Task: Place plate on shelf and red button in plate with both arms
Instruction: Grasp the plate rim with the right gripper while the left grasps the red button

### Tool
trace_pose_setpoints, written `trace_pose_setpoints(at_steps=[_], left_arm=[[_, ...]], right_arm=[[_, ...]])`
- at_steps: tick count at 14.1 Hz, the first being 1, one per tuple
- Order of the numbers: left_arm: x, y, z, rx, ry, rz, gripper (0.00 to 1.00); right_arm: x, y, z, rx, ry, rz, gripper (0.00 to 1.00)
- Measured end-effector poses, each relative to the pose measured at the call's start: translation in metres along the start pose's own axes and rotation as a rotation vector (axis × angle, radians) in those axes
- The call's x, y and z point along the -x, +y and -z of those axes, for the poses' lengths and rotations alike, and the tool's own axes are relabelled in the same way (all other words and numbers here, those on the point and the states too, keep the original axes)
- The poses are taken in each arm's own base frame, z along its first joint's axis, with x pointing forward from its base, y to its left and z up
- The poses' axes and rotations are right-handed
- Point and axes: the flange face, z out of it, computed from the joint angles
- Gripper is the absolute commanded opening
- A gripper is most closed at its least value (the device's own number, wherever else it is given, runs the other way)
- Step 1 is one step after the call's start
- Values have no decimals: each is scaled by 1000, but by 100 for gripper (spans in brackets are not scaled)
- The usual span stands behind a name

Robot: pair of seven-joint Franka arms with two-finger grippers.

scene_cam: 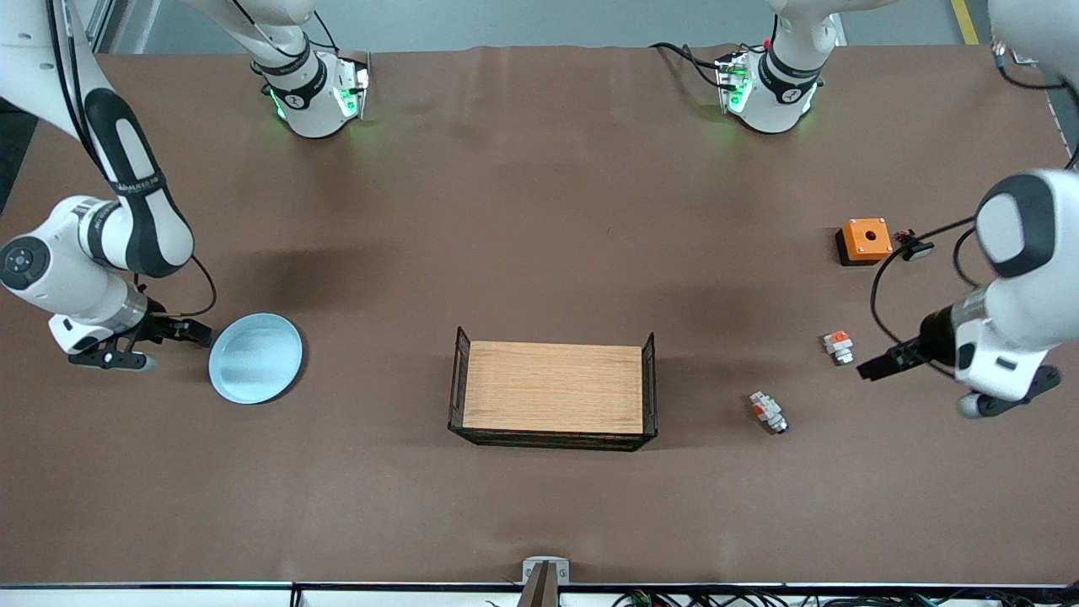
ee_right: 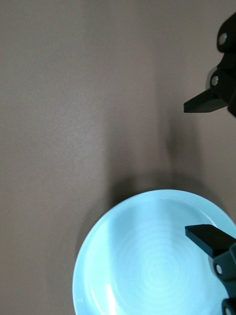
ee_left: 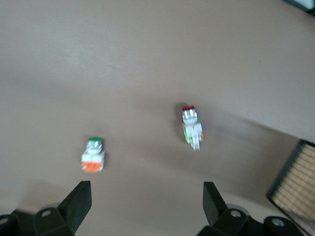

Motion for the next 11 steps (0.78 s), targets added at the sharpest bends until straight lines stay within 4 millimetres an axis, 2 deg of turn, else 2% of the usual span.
trace_pose_setpoints(at_steps=[3,5,7,11], left_arm=[[-17,7,-64,29,31,83,100],[-19,17,-96,44,48,125,100],[-16,30,-114,50,51,148,100],[-13,53,-135,89,104,180,100]], right_arm=[[-15,-6,-27,-5,-17,13,98],[-20,-9,-41,-8,-29,19,87],[-20,-10,-49,-9,-39,20,69],[-23,-12,-47,-11,-40,23,31]])
